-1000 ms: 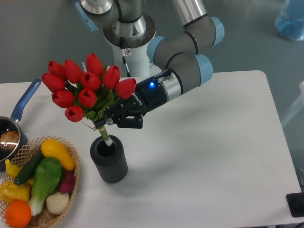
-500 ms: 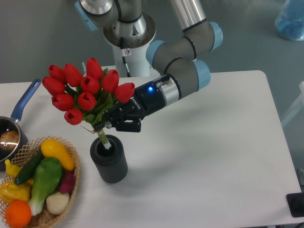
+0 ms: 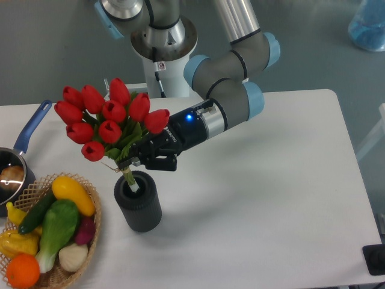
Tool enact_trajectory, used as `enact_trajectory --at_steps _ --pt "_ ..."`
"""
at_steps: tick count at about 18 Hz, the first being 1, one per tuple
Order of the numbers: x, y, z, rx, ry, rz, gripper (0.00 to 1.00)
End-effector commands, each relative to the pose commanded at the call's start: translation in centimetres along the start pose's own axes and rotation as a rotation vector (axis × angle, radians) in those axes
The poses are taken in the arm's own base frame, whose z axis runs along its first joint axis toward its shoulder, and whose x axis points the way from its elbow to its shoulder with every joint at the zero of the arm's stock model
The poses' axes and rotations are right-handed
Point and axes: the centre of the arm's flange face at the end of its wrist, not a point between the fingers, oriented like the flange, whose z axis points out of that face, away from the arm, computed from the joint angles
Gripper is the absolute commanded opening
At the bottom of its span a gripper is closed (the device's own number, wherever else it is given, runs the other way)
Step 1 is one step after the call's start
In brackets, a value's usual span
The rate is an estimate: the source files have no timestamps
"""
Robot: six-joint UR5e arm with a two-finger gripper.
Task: Insert the flowers into the vase
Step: 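Lower the tulip stems into the vase opening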
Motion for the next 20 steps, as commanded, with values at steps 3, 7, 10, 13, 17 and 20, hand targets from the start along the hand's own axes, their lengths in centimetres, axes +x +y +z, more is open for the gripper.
enact_trajectory --at_steps 3,7,10,13,17,20 --pt "0.4 0.5 -0.2 0.008 -0.004 -0.015 0.19" --pt "0.4 0.8 -0.3 0.012 -0.004 -0.021 0.19" --pt "0.3 1.5 -0.3 0.013 -0.006 -0.029 0.19" --pt "0.5 3.0 -0.7 0.022 -0.013 -0.019 0.19" --pt "0.6 3.4 -0.9 0.049 -0.018 -0.009 0.19" --pt "0.6 3.8 -1.0 0.049 -0.019 -0.012 0.19"
